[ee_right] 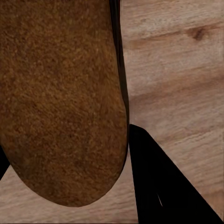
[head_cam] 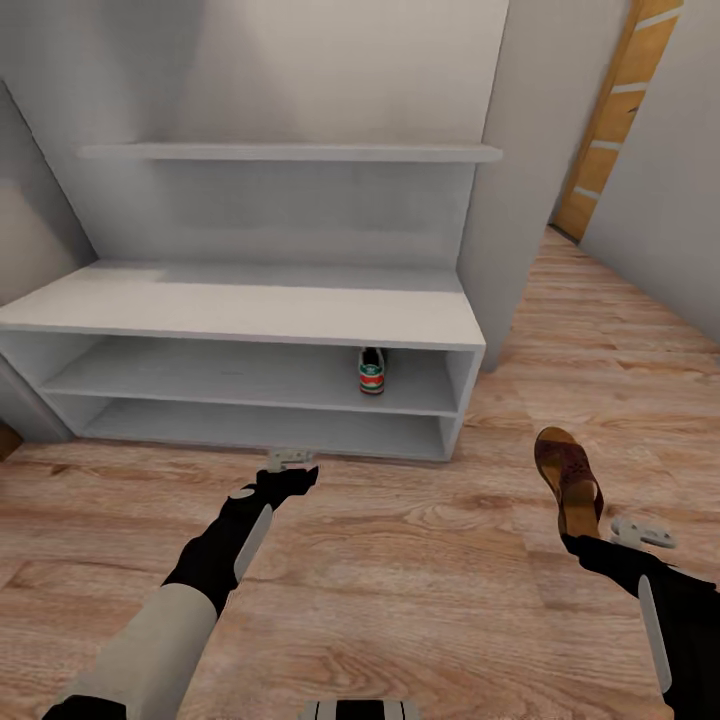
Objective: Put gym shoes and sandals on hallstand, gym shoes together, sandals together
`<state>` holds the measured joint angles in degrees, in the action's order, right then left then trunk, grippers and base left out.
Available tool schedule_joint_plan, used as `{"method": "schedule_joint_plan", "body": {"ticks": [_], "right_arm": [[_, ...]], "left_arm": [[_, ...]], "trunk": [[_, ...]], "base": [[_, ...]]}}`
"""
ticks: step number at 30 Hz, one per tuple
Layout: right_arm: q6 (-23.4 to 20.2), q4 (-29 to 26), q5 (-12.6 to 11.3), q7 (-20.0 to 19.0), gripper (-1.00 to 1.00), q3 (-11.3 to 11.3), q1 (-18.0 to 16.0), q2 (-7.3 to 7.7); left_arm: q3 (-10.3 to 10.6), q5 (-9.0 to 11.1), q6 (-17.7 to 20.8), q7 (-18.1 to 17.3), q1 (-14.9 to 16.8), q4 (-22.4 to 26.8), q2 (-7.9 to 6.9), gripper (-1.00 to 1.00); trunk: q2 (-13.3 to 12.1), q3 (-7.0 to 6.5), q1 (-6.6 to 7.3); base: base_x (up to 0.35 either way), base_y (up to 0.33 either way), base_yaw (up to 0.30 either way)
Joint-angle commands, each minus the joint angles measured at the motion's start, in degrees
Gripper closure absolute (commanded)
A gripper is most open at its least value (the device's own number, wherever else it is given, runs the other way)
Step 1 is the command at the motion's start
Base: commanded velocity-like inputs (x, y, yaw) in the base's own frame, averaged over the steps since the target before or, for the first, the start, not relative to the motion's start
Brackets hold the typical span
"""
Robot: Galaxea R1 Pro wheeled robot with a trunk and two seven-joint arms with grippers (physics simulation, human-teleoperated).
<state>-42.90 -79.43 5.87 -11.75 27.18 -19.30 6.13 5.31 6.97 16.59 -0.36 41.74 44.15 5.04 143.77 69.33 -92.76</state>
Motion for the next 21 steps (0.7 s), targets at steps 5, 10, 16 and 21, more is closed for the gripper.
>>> {"method": "schedule_joint_plan", "body": {"ticks": [5,10,16,21], "right_arm": [[-0.34,-0.11,0.37,-0.38,1.00,0.07,-0.04,0.01],[-0.34,-0.11,0.37,-0.38,1.00,0.07,-0.04,0.01],[-0.34,-0.11,0.37,-0.38,1.00,0.07,-0.04,0.02],[-0.34,-0.11,0.37,-0.38,1.00,0.07,-0.07,0.01]], "left_arm": [[0.05,0.59,0.36,0.01,0.01,0.06,-0.03,-1.00],[0.05,0.59,0.37,0.01,0.01,0.06,-0.03,-1.00],[0.05,0.59,0.45,0.04,0.01,0.06,-0.03,-1.00],[0.05,0.59,0.46,0.04,0.01,0.06,-0.03,-1.00]], "trunk": [[0.02,0.04,0.03],[0.02,0.04,0.03],[0.02,0.04,0.03],[0.02,0.04,0.03]], "base": [[-0.198,0.293,0.000],[-0.204,0.287,0.000],[-0.171,0.289,0.000],[-0.034,0.329,0.000]]}}
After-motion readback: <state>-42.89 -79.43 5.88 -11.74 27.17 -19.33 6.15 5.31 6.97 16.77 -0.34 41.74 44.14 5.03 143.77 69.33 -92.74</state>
